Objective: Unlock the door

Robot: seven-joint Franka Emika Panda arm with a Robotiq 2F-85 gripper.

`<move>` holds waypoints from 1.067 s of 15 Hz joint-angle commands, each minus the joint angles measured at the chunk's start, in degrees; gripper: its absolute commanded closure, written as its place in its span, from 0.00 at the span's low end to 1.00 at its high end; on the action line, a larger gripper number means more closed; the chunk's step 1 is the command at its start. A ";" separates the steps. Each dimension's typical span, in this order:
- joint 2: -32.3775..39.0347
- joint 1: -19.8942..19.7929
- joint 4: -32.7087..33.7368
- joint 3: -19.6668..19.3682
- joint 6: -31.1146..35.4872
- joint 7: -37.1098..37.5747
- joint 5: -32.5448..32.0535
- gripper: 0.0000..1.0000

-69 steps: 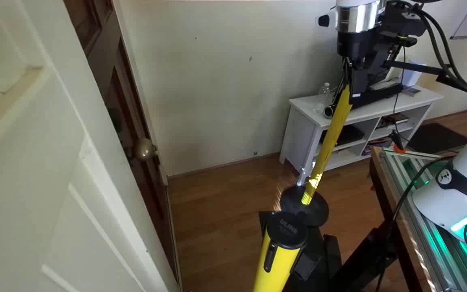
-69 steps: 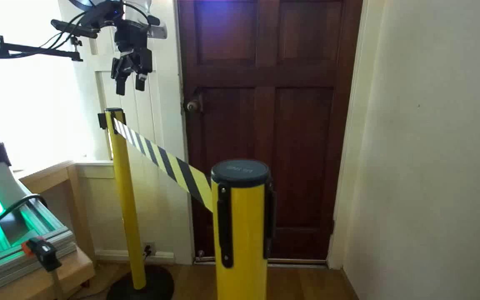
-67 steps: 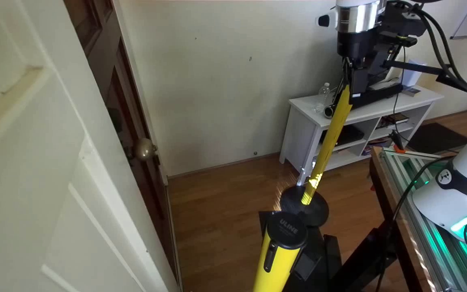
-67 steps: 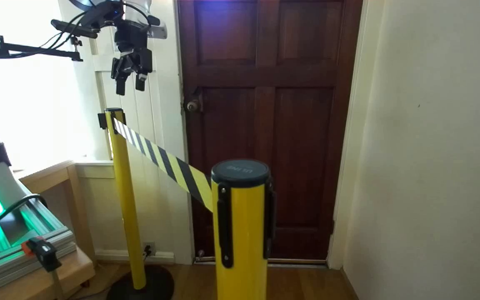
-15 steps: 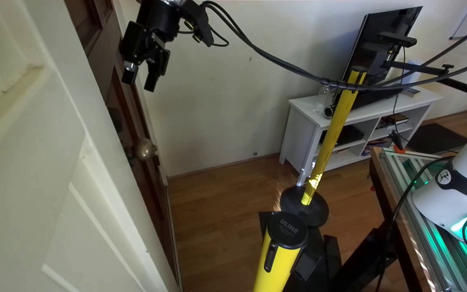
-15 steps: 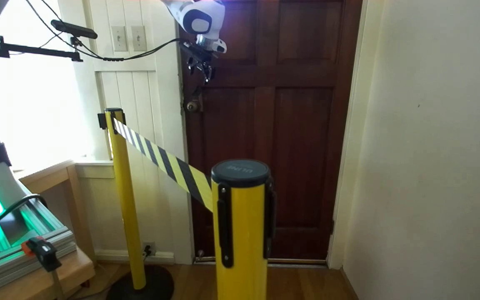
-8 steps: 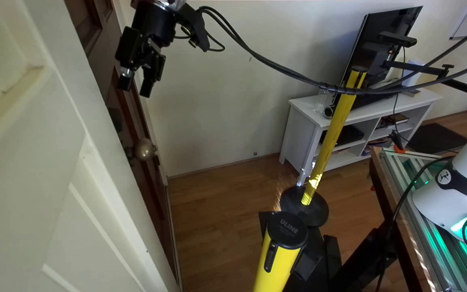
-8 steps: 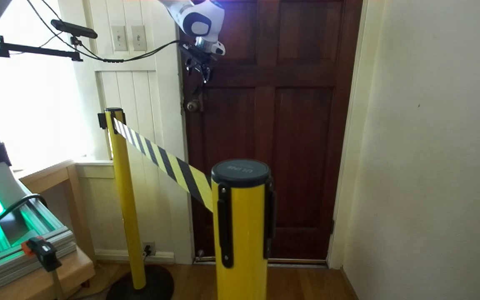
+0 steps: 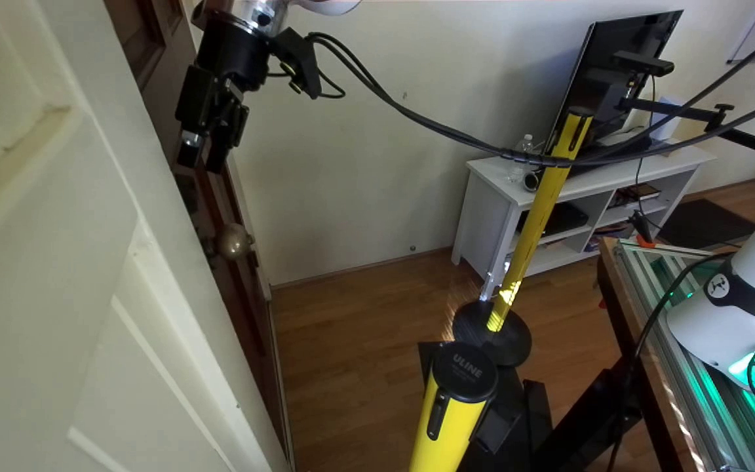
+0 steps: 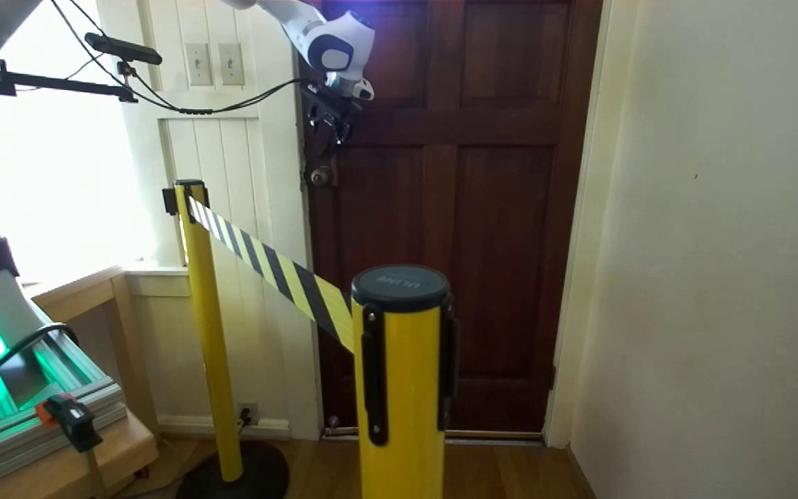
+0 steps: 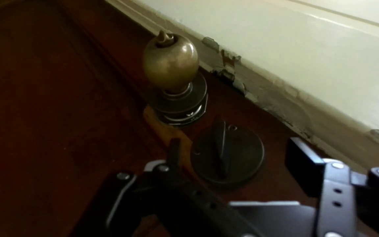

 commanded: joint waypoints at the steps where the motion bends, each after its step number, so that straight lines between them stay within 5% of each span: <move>1: 3.83 -1.63 5.64 1.67 -3.24 -1.44 -1.65 0.47; 5: 5.55 -1.92 8.32 1.98 -5.84 -2.61 -2.33 0.76; 8: 6.64 -2.02 10.46 2.39 -7.40 -3.05 -2.64 0.83; 16: 10.05 -1.67 15.80 3.23 -7.86 -2.21 -4.55 0.59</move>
